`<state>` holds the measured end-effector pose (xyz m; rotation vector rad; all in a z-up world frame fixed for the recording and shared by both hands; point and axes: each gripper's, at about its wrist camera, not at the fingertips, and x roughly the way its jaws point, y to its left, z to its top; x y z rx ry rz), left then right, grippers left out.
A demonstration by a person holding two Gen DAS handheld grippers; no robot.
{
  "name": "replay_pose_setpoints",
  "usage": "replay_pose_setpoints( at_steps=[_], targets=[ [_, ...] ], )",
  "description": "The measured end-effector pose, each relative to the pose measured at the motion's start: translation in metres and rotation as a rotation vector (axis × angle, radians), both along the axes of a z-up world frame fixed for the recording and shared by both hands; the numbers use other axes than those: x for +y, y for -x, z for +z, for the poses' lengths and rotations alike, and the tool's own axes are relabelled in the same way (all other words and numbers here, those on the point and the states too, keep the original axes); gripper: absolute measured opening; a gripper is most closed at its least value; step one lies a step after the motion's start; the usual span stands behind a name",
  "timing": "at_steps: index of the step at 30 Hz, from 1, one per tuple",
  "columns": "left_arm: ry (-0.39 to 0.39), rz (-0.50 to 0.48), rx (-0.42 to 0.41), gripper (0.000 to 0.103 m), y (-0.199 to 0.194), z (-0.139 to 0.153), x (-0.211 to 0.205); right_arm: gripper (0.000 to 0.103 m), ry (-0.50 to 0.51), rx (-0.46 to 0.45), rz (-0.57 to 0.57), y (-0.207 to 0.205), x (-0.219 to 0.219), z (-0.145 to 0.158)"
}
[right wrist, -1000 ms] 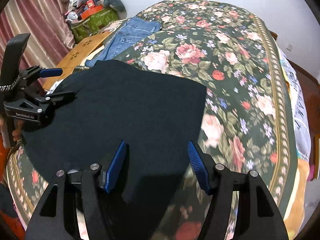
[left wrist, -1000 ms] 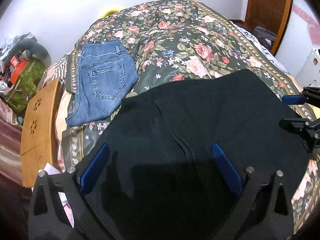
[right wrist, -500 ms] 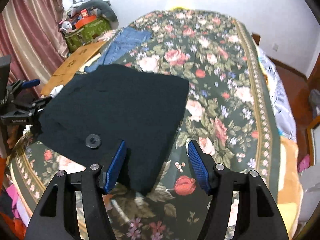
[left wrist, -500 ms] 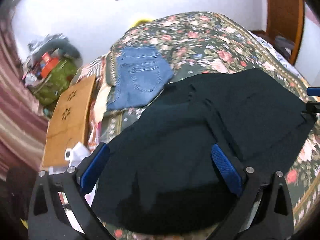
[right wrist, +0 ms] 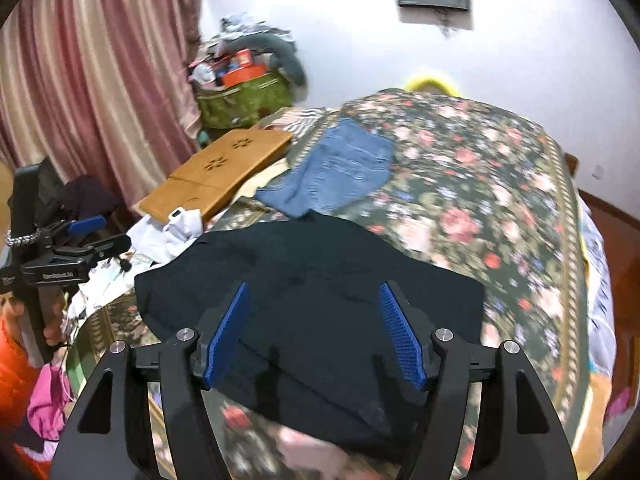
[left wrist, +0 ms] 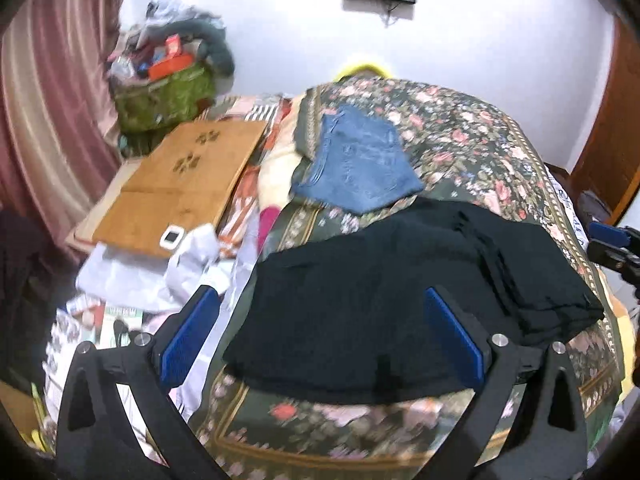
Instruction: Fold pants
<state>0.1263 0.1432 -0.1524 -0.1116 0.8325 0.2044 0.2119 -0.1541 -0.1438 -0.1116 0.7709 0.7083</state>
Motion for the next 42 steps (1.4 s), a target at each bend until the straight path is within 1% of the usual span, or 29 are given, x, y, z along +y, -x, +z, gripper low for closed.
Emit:
replay_pose_setpoints(
  at_steps=[4, 6, 7, 9, 10, 12, 17, 19, 21, 26, 27, 29, 30, 31, 32, 33, 35, 37, 38, 39, 40, 42],
  targets=[
    [0.122, 0.014, 0.072, 0.103, 0.013, -0.02, 0.023, 0.064, 0.053, 0.058, 0.046, -0.007, 0.033, -0.023],
    [0.195, 0.026, 0.111, 0.103, 0.019, -0.032, 0.032, 0.064, 0.109, 0.092, 0.055, -0.009, 0.047, -0.039],
    [0.249, 0.031, 0.14, 0.103, 0.021, -0.041, 0.037, 0.064, 0.133, 0.108, 0.074, -0.008, 0.053, -0.048],
    [0.315, 0.032, 0.176, 0.103, 0.025, -0.052, 0.042, 0.064, 0.171, 0.128, 0.105, -0.003, 0.061, -0.058],
    [0.348, 0.029, 0.201, 0.103, 0.027, -0.059, 0.043, 0.066, 0.187, 0.124, 0.11, 0.001, 0.063, -0.06],
    [0.395, 0.016, 0.234, 0.103, 0.026, -0.067, 0.041, 0.067, 0.206, 0.104, 0.116, 0.005, 0.064, -0.062],
    [0.566, -0.009, 0.301, 0.103, 0.016, -0.088, 0.039, 0.067, 0.191, 0.122, 0.121, 0.005, 0.063, -0.063],
    [0.593, -0.023, 0.315, 0.103, 0.008, -0.092, 0.036, 0.067, 0.19, 0.124, 0.12, 0.005, 0.063, -0.063],
    [0.64, -0.065, 0.336, 0.103, -0.003, -0.097, 0.033, 0.067, 0.194, 0.124, 0.121, 0.006, 0.066, -0.063],
    [0.717, -0.03, 0.398, 0.103, -0.029, -0.111, 0.04, 0.067, 0.186, 0.127, 0.121, 0.005, 0.067, -0.064],
    [0.74, -0.028, 0.395, 0.103, -0.034, -0.114, 0.044, 0.067, 0.184, 0.129, 0.121, 0.005, 0.066, -0.064],
    [0.811, -0.034, 0.375, 0.103, -0.043, -0.121, 0.054, 0.067, 0.178, 0.131, 0.122, 0.005, 0.066, -0.064],
    [0.846, -0.029, 0.381, 0.1, -0.048, -0.128, 0.061, 0.067, 0.177, 0.133, 0.123, 0.005, 0.065, -0.065],
    [0.865, -0.006, 0.384, 0.09, -0.051, -0.133, 0.068, 0.067, 0.175, 0.134, 0.123, 0.005, 0.065, -0.065],
    [0.87, 0.025, 0.387, 0.077, -0.053, -0.138, 0.075, 0.067, 0.173, 0.136, 0.124, 0.005, 0.065, -0.065],
    [0.871, 0.042, 0.388, 0.071, -0.056, -0.141, 0.08, 0.067, 0.173, 0.137, 0.124, 0.005, 0.065, -0.065],
    [0.856, 0.075, 0.393, 0.048, -0.059, -0.145, 0.088, 0.067, 0.17, 0.137, 0.124, 0.005, 0.065, -0.065],
    [0.826, 0.088, 0.379, 0.04, -0.058, -0.141, 0.09, 0.067, 0.164, 0.139, 0.124, 0.005, 0.065, -0.065],
    [0.796, 0.091, 0.366, 0.037, -0.057, -0.138, 0.089, 0.067, 0.162, 0.14, 0.124, 0.005, 0.064, -0.065],
    [0.752, 0.085, 0.349, 0.035, -0.056, -0.131, 0.086, 0.067, 0.159, 0.14, 0.124, 0.005, 0.064, -0.065],
    [0.691, 0.078, 0.327, 0.032, -0.056, -0.122, 0.081, 0.067, 0.155, 0.142, 0.124, 0.005, 0.063, -0.064],
    [0.55, 0.058, 0.283, 0.027, -0.057, -0.099, 0.067, 0.067, 0.126, 0.162, 0.124, 0.005, 0.058, -0.062]
  ],
)
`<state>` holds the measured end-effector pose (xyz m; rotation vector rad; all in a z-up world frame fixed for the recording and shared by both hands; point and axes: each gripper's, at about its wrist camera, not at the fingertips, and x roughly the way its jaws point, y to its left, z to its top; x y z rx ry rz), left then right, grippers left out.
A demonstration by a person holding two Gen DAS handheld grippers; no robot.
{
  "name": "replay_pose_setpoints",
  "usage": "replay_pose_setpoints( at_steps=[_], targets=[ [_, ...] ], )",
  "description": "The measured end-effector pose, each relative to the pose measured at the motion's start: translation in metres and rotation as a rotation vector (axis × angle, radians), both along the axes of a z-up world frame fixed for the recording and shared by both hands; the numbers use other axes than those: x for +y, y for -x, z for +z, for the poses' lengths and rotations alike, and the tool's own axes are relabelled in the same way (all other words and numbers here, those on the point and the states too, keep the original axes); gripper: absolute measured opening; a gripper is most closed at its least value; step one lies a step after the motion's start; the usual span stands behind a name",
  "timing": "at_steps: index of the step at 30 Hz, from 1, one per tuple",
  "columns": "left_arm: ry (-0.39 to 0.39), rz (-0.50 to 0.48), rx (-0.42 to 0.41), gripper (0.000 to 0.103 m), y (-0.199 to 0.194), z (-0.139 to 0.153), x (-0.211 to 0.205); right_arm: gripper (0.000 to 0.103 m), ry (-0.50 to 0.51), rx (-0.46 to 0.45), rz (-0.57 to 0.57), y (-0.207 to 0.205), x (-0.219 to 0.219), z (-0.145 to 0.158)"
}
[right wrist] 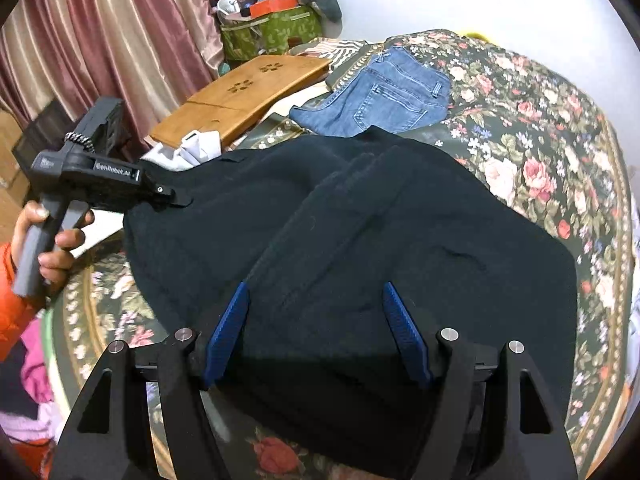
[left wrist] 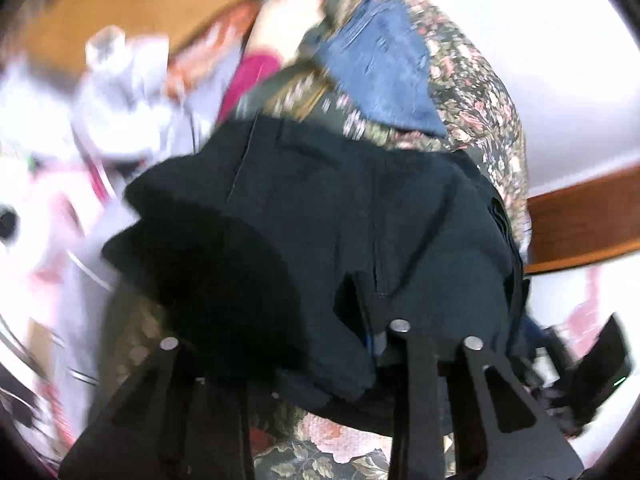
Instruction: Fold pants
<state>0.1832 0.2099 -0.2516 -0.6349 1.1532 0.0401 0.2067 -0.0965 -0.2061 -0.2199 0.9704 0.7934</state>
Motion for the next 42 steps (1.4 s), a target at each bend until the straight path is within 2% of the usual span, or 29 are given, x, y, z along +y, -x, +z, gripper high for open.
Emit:
replay_pose_setpoints(
  at_steps=[2, 8, 10, 12, 15, 17, 22, 25, 27, 30, 33, 34, 36, 37, 38, 42],
  targets=[
    [-0.124, -0.021, -0.059, 0.021, 0.0, 0.027, -0.014, 0.067, -0.03, 0.02, 0.009, 0.003, -0.009, 0.004],
    [-0.443, -0.103, -0.296, 0.019, 0.003, 0.118, -0.068, 0.065, -0.104, 0.039, -0.03, 0.018, -0.051, 0.019],
    [-0.511, -0.146, -0.381, 0.019, 0.003, 0.144, -0.094, 0.065, -0.13, 0.038, -0.066, 0.022, -0.067, 0.024],
    [-0.545, -0.202, -0.459, 0.019, -0.003, 0.165, -0.12, 0.065, -0.143, 0.029, -0.11, 0.025, -0.084, 0.027],
    [-0.539, -0.289, -0.533, 0.019, -0.018, 0.187, -0.162, 0.065, -0.169, 0.023, -0.18, 0.029, -0.113, 0.028],
    [-0.503, -0.354, -0.558, 0.018, -0.028, 0.195, -0.192, 0.065, -0.167, 0.012, -0.219, 0.032, -0.128, 0.028],
    [-0.407, -0.48, -0.55, 0.015, -0.055, 0.191, -0.254, 0.065, -0.152, -0.008, -0.273, 0.038, -0.157, 0.025],
    [-0.316, -0.551, -0.489, 0.015, -0.068, 0.171, -0.289, 0.065, -0.16, 0.017, -0.304, 0.038, -0.17, 0.016],
    [-0.283, -0.597, -0.422, 0.015, -0.077, 0.148, -0.312, 0.065, -0.173, 0.036, -0.321, 0.04, -0.178, 0.01],
    [-0.298, -0.665, -0.35, 0.015, -0.079, 0.113, -0.342, 0.065, -0.19, 0.048, -0.338, 0.047, -0.186, 0.005],
    [-0.344, -0.734, -0.304, 0.02, -0.071, 0.092, -0.364, 0.065, -0.21, 0.064, -0.351, 0.051, -0.193, 0.002],
    [-0.365, -0.751, -0.291, 0.025, -0.068, 0.088, -0.371, 0.065, -0.213, 0.066, -0.352, 0.052, -0.195, 0.001],
    [-0.372, -0.787, -0.256, 0.043, -0.068, 0.08, -0.38, 0.065, -0.219, 0.069, -0.354, 0.053, -0.198, 0.0],
    [-0.365, -0.792, -0.239, 0.063, -0.067, 0.079, -0.382, 0.065, -0.229, 0.074, -0.353, 0.053, -0.2, 0.0],
    [-0.363, -0.781, -0.236, 0.074, -0.068, 0.08, -0.383, 0.065, -0.24, 0.078, -0.355, 0.053, -0.201, 0.0],
    [-0.362, -0.766, -0.262, 0.078, -0.067, 0.09, -0.384, 0.066, -0.236, 0.065, -0.369, 0.052, -0.202, 0.001]
  ],
)
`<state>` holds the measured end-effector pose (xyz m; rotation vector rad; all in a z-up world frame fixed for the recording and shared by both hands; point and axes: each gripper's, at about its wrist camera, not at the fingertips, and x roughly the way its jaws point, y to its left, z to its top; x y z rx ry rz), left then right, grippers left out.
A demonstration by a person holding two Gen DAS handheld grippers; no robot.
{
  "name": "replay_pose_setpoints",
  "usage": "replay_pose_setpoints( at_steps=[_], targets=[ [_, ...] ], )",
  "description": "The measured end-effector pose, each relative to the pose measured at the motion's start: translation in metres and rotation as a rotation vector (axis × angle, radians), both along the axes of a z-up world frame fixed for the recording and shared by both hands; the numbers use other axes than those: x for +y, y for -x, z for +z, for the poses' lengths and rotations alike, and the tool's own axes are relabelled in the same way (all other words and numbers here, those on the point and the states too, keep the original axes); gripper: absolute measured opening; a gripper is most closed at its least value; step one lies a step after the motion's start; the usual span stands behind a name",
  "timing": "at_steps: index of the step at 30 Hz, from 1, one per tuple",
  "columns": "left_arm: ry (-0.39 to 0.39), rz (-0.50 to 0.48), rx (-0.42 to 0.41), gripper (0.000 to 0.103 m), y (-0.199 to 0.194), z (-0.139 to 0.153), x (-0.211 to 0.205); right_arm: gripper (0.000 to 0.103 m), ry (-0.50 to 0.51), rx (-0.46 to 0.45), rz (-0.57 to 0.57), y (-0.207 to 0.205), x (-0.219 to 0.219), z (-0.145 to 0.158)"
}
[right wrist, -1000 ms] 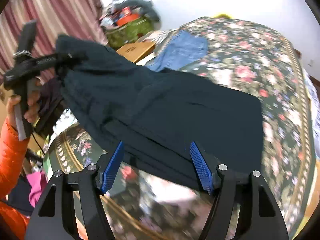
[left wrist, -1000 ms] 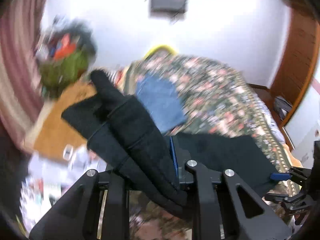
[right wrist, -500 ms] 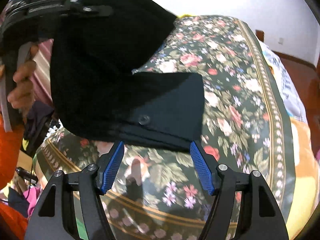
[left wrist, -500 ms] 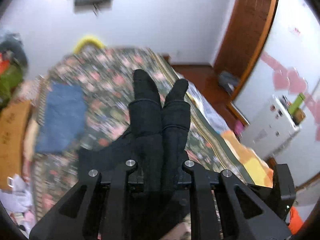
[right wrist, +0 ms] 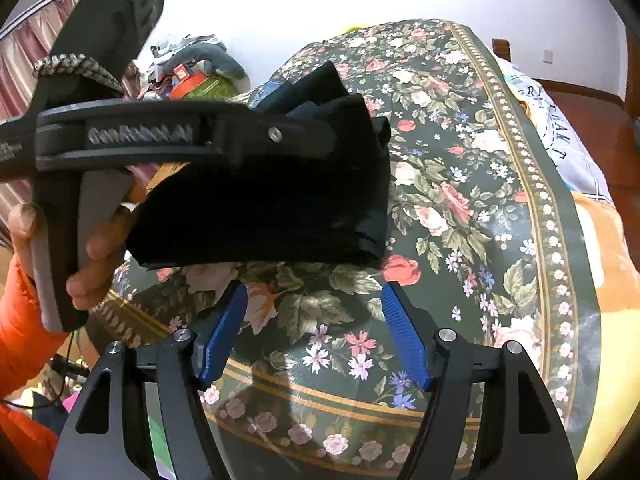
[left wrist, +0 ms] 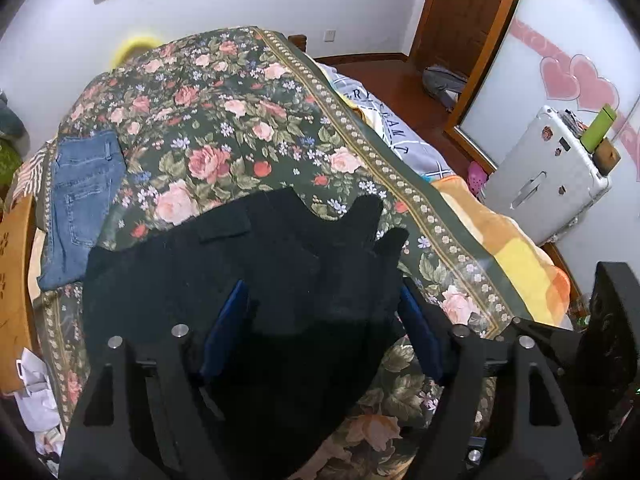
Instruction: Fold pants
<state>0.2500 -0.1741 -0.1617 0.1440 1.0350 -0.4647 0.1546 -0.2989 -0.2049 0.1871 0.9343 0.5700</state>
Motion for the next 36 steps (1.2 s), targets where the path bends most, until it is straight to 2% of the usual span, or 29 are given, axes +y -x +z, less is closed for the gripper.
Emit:
replay_pose_setpoints(
  at_steps=[2, 4, 8, 11, 15, 17, 22, 26, 28, 29, 31, 36],
  targets=[
    [0.027, 0.008, -0.018, 0.087, 0.0, 0.011, 0.005, 0.066, -0.003, 0.0, 0.004, 0.0, 0.0, 0.001],
    [0.03, 0.041, -0.072, 0.096, 0.004, 0.025, 0.01, 0.067, 0.002, -0.002, 0.012, 0.0, 0.003, 0.002],
    [0.035, 0.062, -0.165, 0.099, 0.007, 0.048, 0.026, 0.068, 0.006, 0.001, 0.027, -0.002, 0.007, 0.002],
    [-0.036, 0.091, -0.235, 0.102, -0.005, 0.054, 0.045, 0.068, 0.007, 0.008, 0.033, -0.004, 0.012, 0.0],
    [-0.133, 0.147, -0.247, 0.102, -0.04, 0.044, 0.083, 0.068, 0.012, 0.012, 0.04, -0.007, 0.018, 0.0],
    [-0.189, 0.193, -0.227, 0.102, -0.063, 0.029, 0.106, 0.068, 0.017, 0.012, 0.04, -0.007, 0.019, 0.001],
    [-0.312, 0.267, -0.09, 0.102, -0.123, -0.023, 0.149, 0.068, 0.04, 0.01, 0.037, -0.009, 0.027, 0.002],
    [-0.357, 0.264, 0.039, 0.102, -0.146, -0.072, 0.161, 0.068, 0.064, 0.022, 0.04, -0.013, 0.034, -0.002],
    [-0.395, 0.237, 0.082, 0.103, -0.146, -0.093, 0.161, 0.068, 0.068, 0.025, 0.035, -0.014, 0.035, -0.002],
    [-0.39, 0.22, 0.067, 0.103, -0.141, -0.099, 0.163, 0.068, 0.069, 0.024, 0.032, -0.014, 0.035, -0.002],
    [-0.365, 0.214, 0.027, 0.103, -0.131, -0.098, 0.171, 0.068, 0.077, 0.019, 0.022, -0.014, 0.033, 0.0],
    [-0.319, 0.28, 0.036, 0.103, -0.101, -0.089, 0.204, 0.068, 0.119, -0.026, -0.015, -0.011, 0.025, 0.009]
  ],
)
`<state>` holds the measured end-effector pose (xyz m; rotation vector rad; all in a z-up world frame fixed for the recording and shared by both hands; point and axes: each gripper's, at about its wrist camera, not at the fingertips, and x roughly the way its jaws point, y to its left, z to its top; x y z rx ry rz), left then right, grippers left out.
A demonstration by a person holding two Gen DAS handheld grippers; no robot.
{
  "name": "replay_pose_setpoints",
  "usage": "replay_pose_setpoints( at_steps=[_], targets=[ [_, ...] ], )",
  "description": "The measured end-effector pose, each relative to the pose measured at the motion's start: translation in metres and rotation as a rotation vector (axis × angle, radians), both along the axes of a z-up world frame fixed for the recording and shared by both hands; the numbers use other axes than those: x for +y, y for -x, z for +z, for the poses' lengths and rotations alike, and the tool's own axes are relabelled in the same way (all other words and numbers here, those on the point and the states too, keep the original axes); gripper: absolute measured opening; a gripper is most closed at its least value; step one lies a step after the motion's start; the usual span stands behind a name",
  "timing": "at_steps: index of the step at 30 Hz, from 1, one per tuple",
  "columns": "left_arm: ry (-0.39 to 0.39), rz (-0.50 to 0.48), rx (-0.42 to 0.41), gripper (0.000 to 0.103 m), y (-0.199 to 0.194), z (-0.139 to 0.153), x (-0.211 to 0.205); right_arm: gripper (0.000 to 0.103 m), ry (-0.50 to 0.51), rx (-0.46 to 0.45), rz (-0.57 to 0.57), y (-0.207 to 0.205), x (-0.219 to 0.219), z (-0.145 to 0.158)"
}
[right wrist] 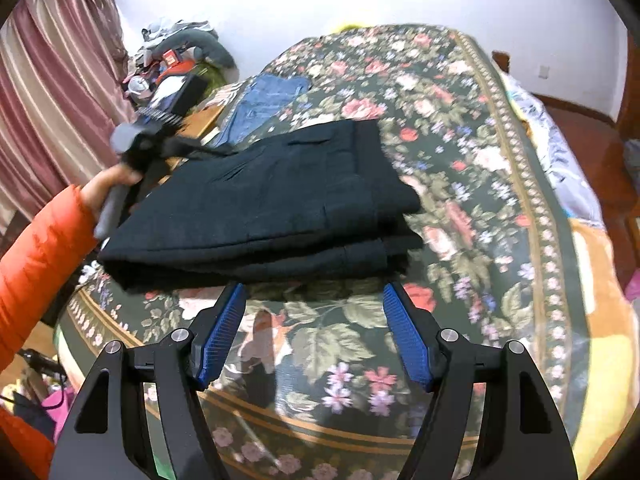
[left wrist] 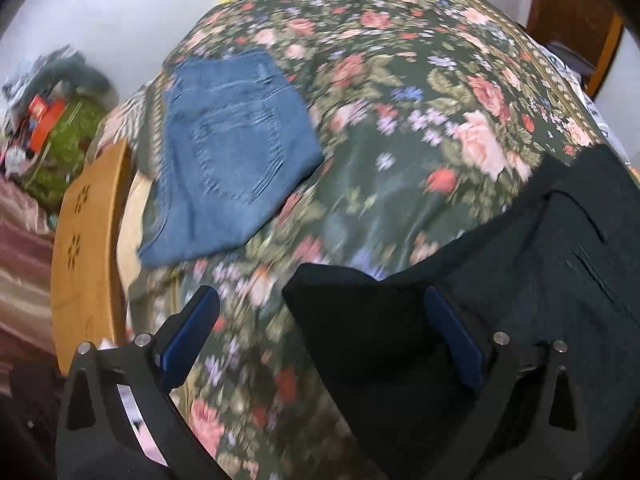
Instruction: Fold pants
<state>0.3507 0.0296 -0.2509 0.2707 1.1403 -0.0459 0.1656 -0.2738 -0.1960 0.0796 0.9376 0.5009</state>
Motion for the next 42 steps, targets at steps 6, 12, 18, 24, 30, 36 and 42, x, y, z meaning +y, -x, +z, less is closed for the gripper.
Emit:
replay_pose_setpoints(
  at_steps=[6, 12, 18, 24, 30, 36, 42],
  targets=[
    [0.044, 0.058, -0.014, 0.103, 0.054, 0.019, 0.035, 0.068, 0.005, -0.042, -0.038, 0.003, -0.009, 0.013],
    [0.111, 0.085, 0.017, 0.103, 0.11, 0.027, 0.049, 0.068, -0.03, -0.103, -0.027, 0.011, -0.004, 0.027],
    [0.194, 0.059, -0.035, 0.103, 0.161, 0.045, 0.033, 0.068, -0.049, -0.139, 0.024, 0.017, 0.012, 0.034],
    [0.209, 0.027, -0.193, 0.093, 0.193, 0.082, 0.015, 0.067, -0.026, -0.154, 0.049, 0.014, 0.028, 0.026],
    [0.16, 0.014, -0.137, 0.055, 0.189, 0.055, 0.006, 0.047, 0.005, -0.116, 0.055, 0.003, 0.035, 0.009],
    [0.196, 0.093, -0.139, 0.053, 0.191, 0.045, 0.023, 0.037, 0.034, -0.127, 0.084, 0.011, 0.038, 0.001],
    [0.219, 0.1, -0.137, 0.052, 0.193, 0.054, 0.033, 0.036, 0.052, -0.106, 0.105, 0.008, 0.039, 0.008]
  ],
)
